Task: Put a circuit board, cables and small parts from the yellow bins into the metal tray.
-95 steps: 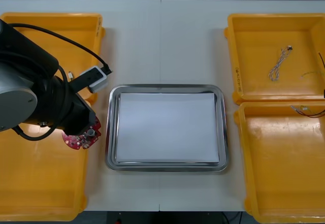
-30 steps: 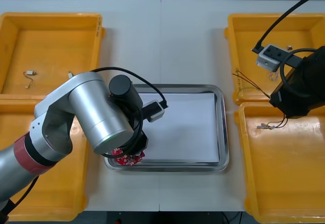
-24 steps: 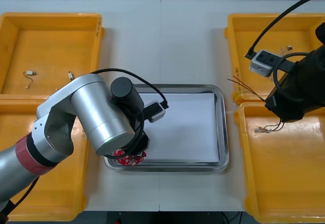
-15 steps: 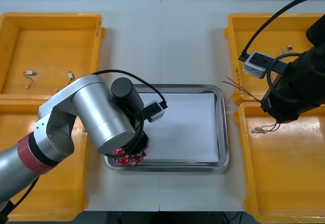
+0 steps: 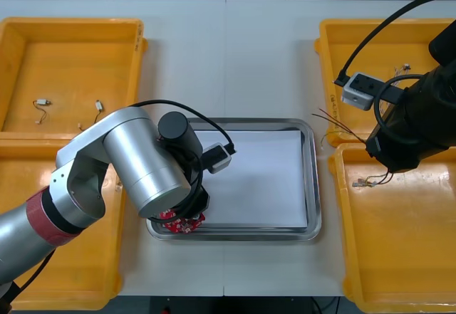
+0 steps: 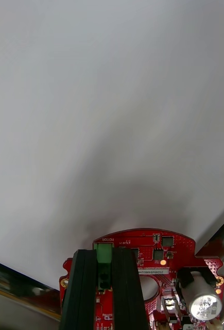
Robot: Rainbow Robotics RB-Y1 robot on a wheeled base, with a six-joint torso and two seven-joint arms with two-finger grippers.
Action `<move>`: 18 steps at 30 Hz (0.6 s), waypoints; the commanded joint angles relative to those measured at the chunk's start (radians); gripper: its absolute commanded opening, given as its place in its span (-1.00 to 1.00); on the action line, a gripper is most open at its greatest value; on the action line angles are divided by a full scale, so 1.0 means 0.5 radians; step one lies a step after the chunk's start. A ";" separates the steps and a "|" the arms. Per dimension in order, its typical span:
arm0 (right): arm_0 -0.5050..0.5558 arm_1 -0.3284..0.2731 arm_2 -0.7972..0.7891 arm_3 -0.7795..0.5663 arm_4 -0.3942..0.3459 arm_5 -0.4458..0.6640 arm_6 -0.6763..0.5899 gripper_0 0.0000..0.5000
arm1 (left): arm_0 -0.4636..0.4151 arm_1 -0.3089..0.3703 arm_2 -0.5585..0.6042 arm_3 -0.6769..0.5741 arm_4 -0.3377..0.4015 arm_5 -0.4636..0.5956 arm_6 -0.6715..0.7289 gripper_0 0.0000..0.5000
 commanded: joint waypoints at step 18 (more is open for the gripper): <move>-0.076 -0.065 0.067 -0.062 0.005 0.009 -0.021 -1.00 | -0.079 -0.037 -0.029 -0.011 -0.001 -0.057 0.301 0.93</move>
